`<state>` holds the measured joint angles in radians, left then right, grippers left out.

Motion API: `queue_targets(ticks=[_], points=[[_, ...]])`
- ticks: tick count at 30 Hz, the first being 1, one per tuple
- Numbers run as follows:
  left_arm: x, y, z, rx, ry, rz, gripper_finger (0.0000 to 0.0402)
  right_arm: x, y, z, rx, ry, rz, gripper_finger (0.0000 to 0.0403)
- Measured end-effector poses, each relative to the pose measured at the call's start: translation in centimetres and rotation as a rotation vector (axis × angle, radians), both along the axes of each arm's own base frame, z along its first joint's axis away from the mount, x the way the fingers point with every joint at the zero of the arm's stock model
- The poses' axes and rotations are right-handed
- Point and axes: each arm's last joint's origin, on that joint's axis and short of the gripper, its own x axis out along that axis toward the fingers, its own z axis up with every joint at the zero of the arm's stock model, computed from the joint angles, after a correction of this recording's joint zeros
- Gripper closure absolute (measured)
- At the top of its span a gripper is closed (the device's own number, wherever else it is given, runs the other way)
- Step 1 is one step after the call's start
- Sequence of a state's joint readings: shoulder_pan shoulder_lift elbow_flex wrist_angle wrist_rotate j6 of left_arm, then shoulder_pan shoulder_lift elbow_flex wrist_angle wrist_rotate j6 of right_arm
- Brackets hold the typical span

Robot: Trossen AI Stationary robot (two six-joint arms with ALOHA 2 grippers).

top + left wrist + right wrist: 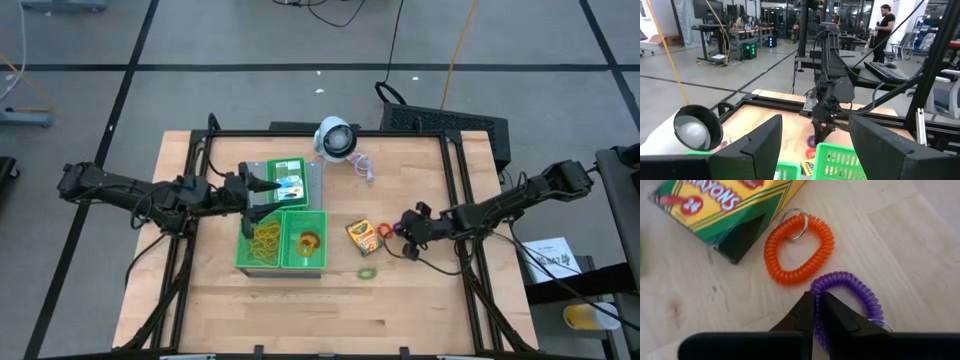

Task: Pick & Place Office Desk Supplies
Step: Put the violet spring keychain into the bottom right basket on the shelf

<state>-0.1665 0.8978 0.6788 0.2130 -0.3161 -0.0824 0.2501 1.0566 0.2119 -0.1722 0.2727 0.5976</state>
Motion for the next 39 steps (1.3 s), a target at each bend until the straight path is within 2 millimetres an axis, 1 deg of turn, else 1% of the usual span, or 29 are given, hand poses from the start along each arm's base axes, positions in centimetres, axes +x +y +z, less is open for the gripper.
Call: queue_targets(ticks=[4,7,12,16,19,22,26,31,35,39], points=[[0.0,0.0,0.0,-0.010,-0.003,0.000,0.0163,1.0,0.2,0.9,0.030,-0.158,-0.047,0.0381],[0.0,0.0,0.0,-0.010,-0.003,0.000,0.0163,1.5,0.3,1.7,0.034,-0.264,-0.009,0.0391],[0.0,0.0,0.0,-0.007,-0.002,0.000,0.0162,2.6,0.5,4.2,-0.012,-0.511,0.067,0.0396],[0.5,0.0,-0.3,-0.021,0.011,0.002,0.0162,3.0,0.6,6.2,-0.076,-0.694,0.128,0.0396],[1.1,-0.1,-0.4,-0.026,-0.013,0.000,0.0162,3.3,0.6,7.7,-0.127,-0.829,0.172,0.0397],[2.0,-0.3,-0.8,-0.022,-0.018,0.000,0.0162,3.5,0.8,9.2,-0.167,-0.977,0.243,0.0397],[3.2,-0.6,-1.1,-0.033,-0.059,-0.035,0.0162,3.5,1.0,10.7,-0.206,-1.131,0.320,0.0397],[5.1,-1.1,-0.7,-0.035,-0.065,-0.118,0.0163,3.2,1.3,12.1,-0.205,-1.285,0.412,0.0397],[7.1,-1.5,0.1,-0.003,-0.054,-0.144,0.0163,3.7,1.4,12.9,-0.217,-1.315,0.421,0.0397],[9.5,-2.1,0.2,0.058,-0.024,-0.192,0.0163,5.0,1.8,13.6,-0.199,-1.308,0.481,0.0398]])
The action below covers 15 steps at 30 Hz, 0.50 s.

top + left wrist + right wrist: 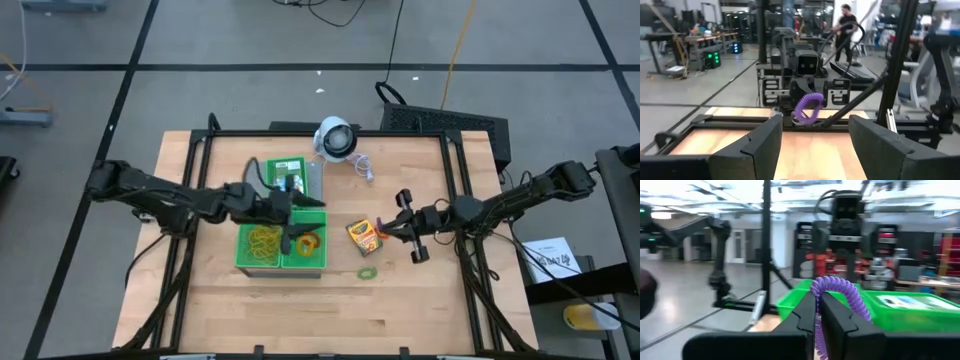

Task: Pick & Place Office Desk Supplies
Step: Put the violet spring keychain into the bottom right basket on the shelf

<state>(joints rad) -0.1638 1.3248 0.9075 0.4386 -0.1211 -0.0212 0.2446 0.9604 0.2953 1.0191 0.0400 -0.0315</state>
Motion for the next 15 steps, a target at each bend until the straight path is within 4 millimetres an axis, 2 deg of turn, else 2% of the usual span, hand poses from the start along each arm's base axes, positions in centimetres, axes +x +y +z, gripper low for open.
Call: queue_targets(ticks=[4,11,15], points=[[2.1,-0.4,0.0,0.054,0.009,-0.027,0.0163,1.5,0.6,0.9,-0.023,-0.001,0.090,0.0398],[5.0,-1.0,-0.3,0.073,0.022,-0.069,0.0163,4.1,1.1,2.4,-0.081,-0.022,0.073,0.0398],[6.4,-1.3,-0.9,0.076,0.038,-0.081,0.0163,5.4,1.1,2.9,-0.100,-0.027,0.123,0.0396]])
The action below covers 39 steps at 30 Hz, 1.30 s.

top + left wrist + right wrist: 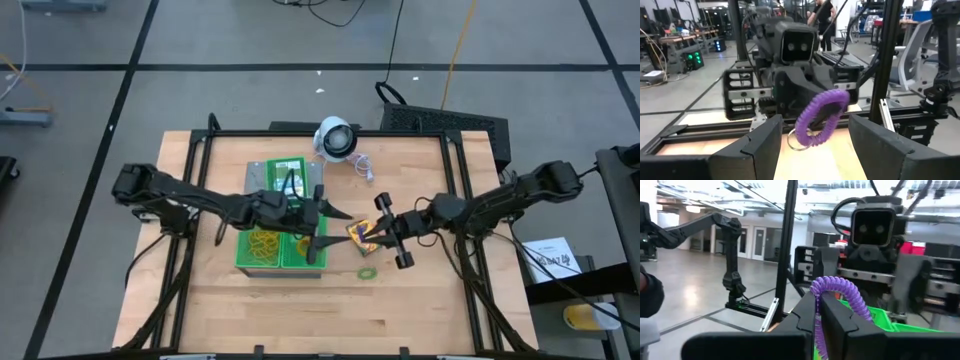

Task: Pick & Place Office Desk Supplies
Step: Put the violet spring keychain into the bottom right basket on the shelf

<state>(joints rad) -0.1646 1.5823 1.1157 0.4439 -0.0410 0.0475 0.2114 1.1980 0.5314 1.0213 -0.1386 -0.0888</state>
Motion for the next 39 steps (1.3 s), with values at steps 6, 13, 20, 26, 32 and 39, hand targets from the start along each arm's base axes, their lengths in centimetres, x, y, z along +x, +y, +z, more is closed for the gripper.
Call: queue_targets(ticks=[6,13,20,26,32,39], points=[[1.0,0.0,-0.5,0.014,0.012,0.010,0.0163,1.4,0.1,0.2,0.005,0.017,0.043,0.0394],[1.2,0.4,-0.7,0.025,0.010,0.026,0.0163,1.9,0.2,0.5,0.001,-0.003,0.071,0.0393],[1.4,0.8,-1.0,0.007,0.029,0.030,0.0178,2.0,0.2,0.8,-0.004,-0.011,0.085,0.0393],[1.3,0.6,-1.0,0.002,0.030,-0.036,0.0277,2.0,0.1,0.7,-0.006,-0.002,0.081,0.0392],[1.3,0.6,-0.8,-0.002,0.014,-0.052,0.0351,2.0,0.1,0.6,-0.010,0.013,0.080,0.0392],[1.3,0.5,-0.8,0.025,0.006,-0.063,0.0361,2.1,0.0,0.4,-0.011,0.036,0.073,0.0392]])
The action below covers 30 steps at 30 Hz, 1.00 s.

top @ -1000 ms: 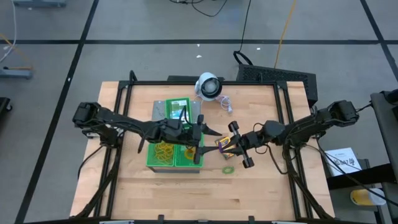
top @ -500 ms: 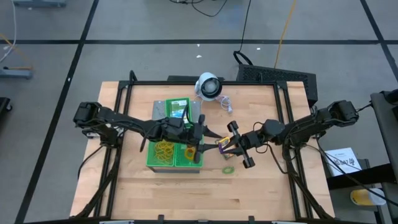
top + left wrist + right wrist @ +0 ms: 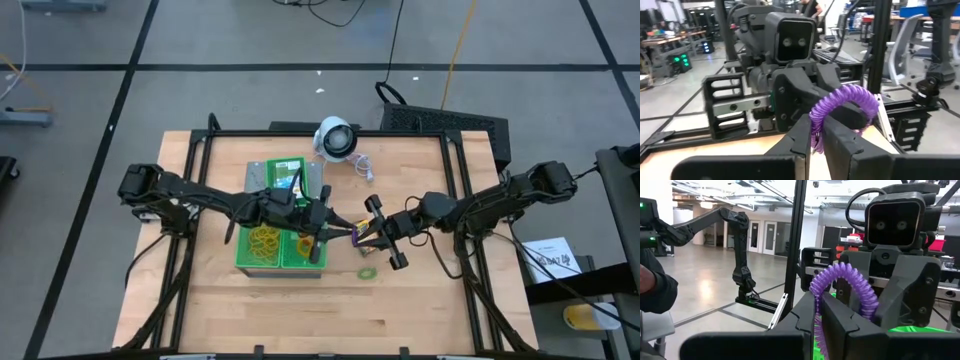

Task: Pick & Place Office Desk Supplies
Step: Put the violet spring keychain into the bottom right basket on the shelf

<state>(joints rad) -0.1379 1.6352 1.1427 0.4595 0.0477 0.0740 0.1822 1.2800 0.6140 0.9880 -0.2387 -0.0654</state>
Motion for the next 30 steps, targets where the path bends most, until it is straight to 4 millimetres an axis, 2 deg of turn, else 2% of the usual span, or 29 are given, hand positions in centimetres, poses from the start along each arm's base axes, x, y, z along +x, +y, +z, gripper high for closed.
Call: queue_targets(ticks=[6,9,17,23,30], points=[[0.0,-0.1,0.0,0.006,-0.002,-0.040,0.0393,0.0,0.0,0.0,-0.007,-0.001,-0.001,0.0389],[-0.1,-0.1,0.1,0.006,0.001,-0.040,0.0394,0.0,0.0,-0.1,-0.007,0.005,-0.001,0.0375],[-1.6,0.1,1.9,0.016,-0.001,-0.036,0.0398,-0.5,-0.1,0.0,-0.012,0.072,-0.001,0.0274],[-3.9,-0.4,3.7,0.026,0.038,-0.056,0.0398,-1.9,-0.4,0.6,0.000,0.163,0.000,0.0215],[-7.6,-2.0,4.7,-0.026,0.207,-0.068,0.0398,-4.2,-1.1,0.3,0.007,0.374,-0.123,0.0213]])
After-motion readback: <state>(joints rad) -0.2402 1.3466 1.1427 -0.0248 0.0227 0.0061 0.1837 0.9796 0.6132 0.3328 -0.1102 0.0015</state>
